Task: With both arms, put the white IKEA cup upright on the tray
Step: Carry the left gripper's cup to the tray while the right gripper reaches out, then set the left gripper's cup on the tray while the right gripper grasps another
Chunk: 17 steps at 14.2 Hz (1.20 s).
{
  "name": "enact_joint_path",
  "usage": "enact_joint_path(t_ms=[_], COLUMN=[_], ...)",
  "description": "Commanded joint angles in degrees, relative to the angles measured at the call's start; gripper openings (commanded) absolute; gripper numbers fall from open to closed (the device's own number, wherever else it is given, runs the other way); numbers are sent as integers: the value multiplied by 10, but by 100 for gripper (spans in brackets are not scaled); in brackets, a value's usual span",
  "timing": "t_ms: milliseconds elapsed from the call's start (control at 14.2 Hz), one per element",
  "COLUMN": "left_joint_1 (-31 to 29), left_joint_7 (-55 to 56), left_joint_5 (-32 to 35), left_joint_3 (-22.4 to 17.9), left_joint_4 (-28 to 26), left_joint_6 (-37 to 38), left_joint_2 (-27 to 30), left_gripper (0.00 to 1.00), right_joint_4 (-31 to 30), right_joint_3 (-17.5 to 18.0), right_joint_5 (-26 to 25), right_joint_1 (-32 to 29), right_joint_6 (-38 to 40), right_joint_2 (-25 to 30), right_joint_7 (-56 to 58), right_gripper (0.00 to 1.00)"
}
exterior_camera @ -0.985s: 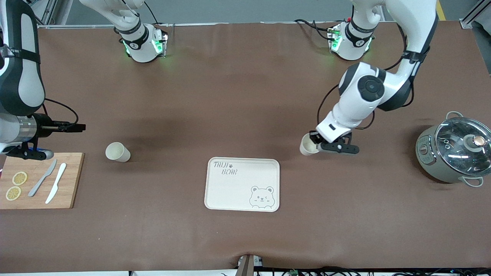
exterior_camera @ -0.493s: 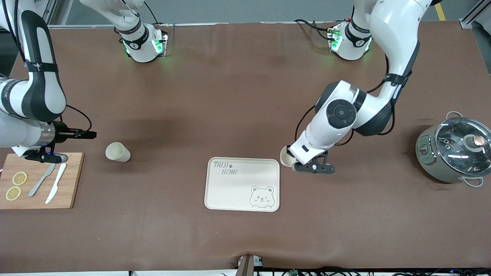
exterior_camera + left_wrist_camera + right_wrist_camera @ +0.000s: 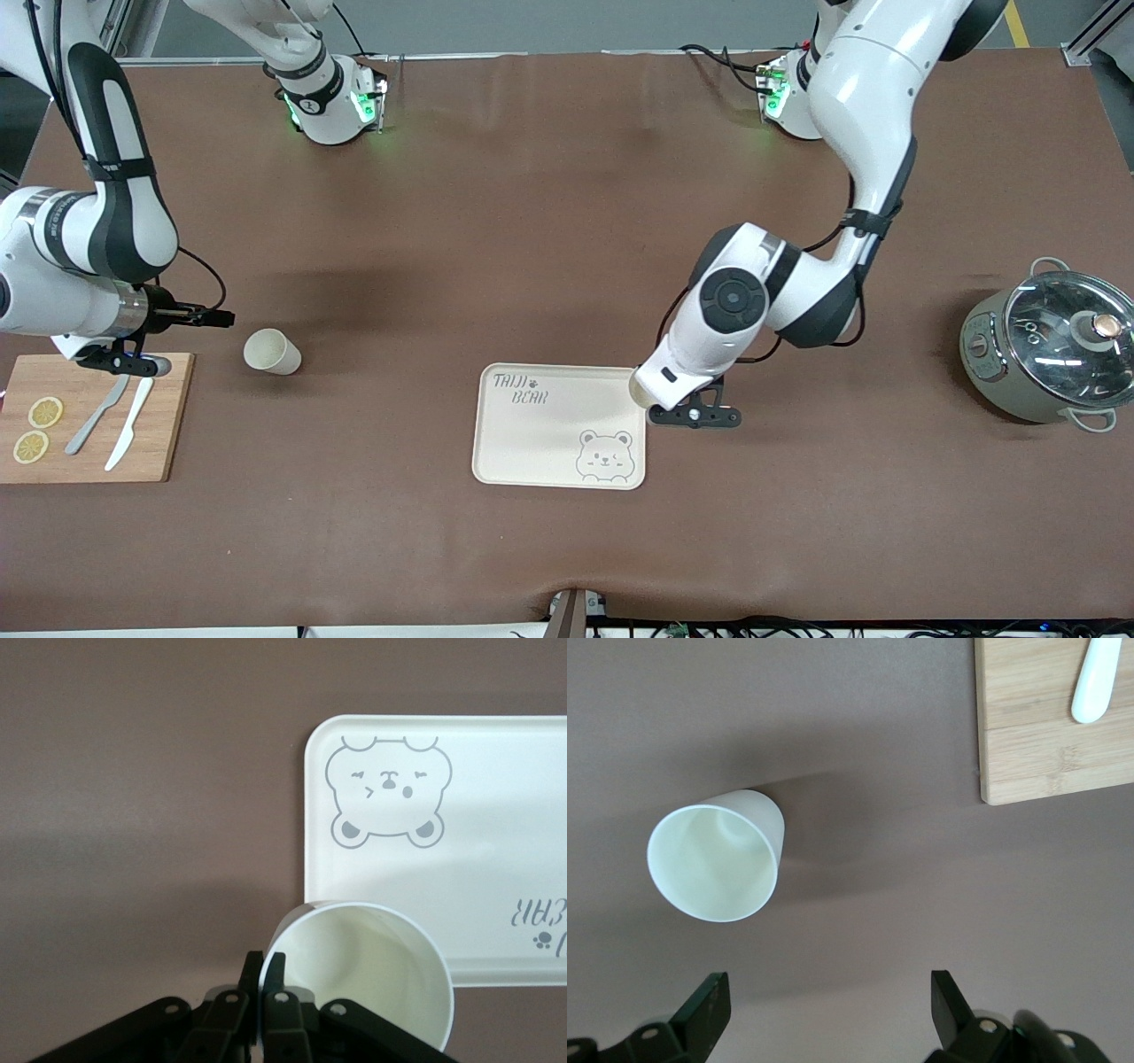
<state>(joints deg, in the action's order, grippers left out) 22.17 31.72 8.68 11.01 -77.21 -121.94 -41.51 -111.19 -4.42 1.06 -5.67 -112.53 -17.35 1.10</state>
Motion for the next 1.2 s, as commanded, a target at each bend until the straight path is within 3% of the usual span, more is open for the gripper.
enact_joint_path(t_ms=[0, 141, 281, 844, 985, 1126], left_joint_1=[28, 35, 35, 48, 48, 51], left_joint_7=[31, 34, 46, 77, 79, 79], left_joint_5=[13, 13, 13, 12, 12, 12], left_joint_3=[-18, -18, -18, -18, -18, -19], left_joint_4=[44, 44, 44, 44, 44, 44], left_joint_6=[-7, -20, -41, -136, -147, -156], left_joint_2=[-32, -39, -44, -88, -92, -99], left_gripper=[0, 0, 0, 0, 0, 0], right_joint_4=[-7, -15, -16, -17, -17, -17], right_joint_3=[8, 9, 8, 9, 9, 9], right_joint_5=[1, 6, 46, 48, 50, 50], right_joint_1=[-10, -9, -8, 3, 7, 9], right_joint_6=[-16, -31, -47, -107, -116, -116], right_joint_2=[1, -5, -17, -51, -57, -58], right_joint_7=[4, 1, 4, 0, -1, -2], right_gripper=[100, 100, 100, 100, 93, 75])
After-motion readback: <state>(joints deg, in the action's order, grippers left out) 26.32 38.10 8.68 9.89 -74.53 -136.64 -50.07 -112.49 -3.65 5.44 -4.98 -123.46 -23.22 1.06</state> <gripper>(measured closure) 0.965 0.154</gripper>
